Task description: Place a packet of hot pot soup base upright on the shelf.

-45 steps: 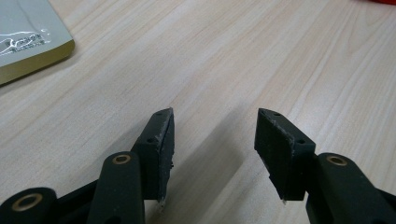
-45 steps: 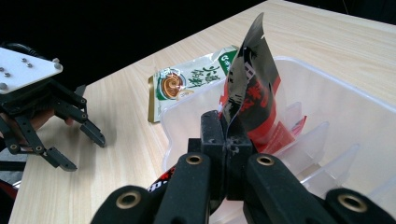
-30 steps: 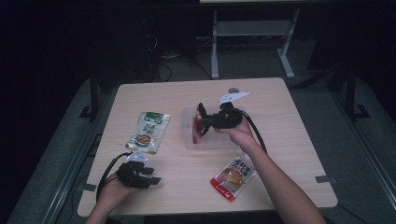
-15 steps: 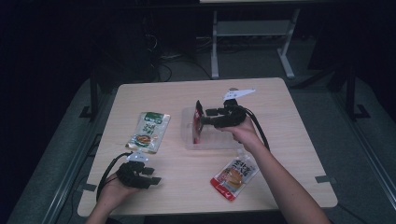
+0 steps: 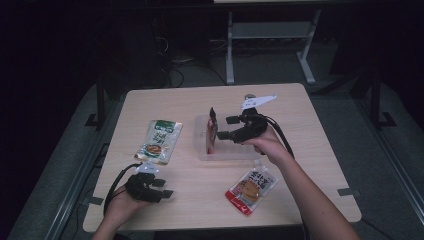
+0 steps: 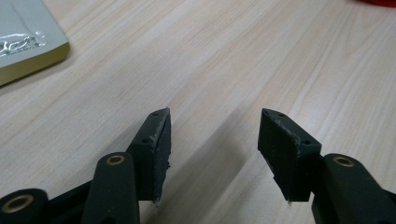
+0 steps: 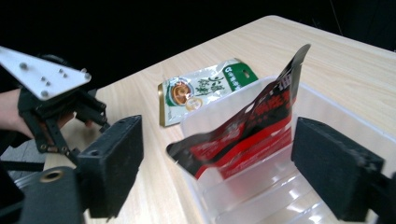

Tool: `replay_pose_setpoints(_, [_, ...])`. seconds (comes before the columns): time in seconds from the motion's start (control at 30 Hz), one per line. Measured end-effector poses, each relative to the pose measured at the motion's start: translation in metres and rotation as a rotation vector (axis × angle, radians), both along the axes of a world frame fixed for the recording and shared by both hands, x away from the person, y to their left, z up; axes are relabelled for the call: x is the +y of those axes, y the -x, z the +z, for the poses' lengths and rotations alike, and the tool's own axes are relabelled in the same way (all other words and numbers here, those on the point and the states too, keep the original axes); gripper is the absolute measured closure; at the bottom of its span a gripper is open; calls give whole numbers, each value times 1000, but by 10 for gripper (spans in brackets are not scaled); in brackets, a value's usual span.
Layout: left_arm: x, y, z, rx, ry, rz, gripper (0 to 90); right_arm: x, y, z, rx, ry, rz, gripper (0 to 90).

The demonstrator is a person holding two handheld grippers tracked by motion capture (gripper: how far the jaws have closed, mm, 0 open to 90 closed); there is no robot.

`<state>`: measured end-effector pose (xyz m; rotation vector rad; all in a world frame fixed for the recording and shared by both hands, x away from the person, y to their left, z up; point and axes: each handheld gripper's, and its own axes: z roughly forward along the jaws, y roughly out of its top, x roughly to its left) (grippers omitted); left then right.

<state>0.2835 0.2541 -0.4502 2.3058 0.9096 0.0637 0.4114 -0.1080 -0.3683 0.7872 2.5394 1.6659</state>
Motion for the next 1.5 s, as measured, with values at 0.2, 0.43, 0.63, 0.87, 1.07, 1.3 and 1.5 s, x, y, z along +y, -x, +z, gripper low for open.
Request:
replay_pose_setpoints(0.2, [0, -1, 2, -11, 30, 0, 365, -11, 11, -2, -7, 16, 2, 137])
replay_pose_setpoints(0.43, [-3, -1, 3, -20, 24, -7, 288, -27, 23, -3, -18, 38, -18, 138])
replay_pose_setpoints(0.63, [-7, -2, 5, -32, 9, -25, 227, -38, 35, -5, -31, 76, -24, 138])
replay_pose_setpoints(0.87, [-13, -2, 10, -49, 15, -27, 221, -52, 48, -12, -33, 108, -42, 139])
replay_pose_setpoints(1.07, [-19, -2, 13, -68, 18, -26, 222, -69, 63, -16, -33, 119, -65, 140])
replay_pose_setpoints(1.3, [-21, -1, 13, -66, 13, -31, 223, -83, 76, -21, -45, 144, -83, 140])
replay_pose_setpoints(1.5, [-21, 1, 12, -58, 15, -28, 227, -92, 88, -26, -46, 159, -91, 140])
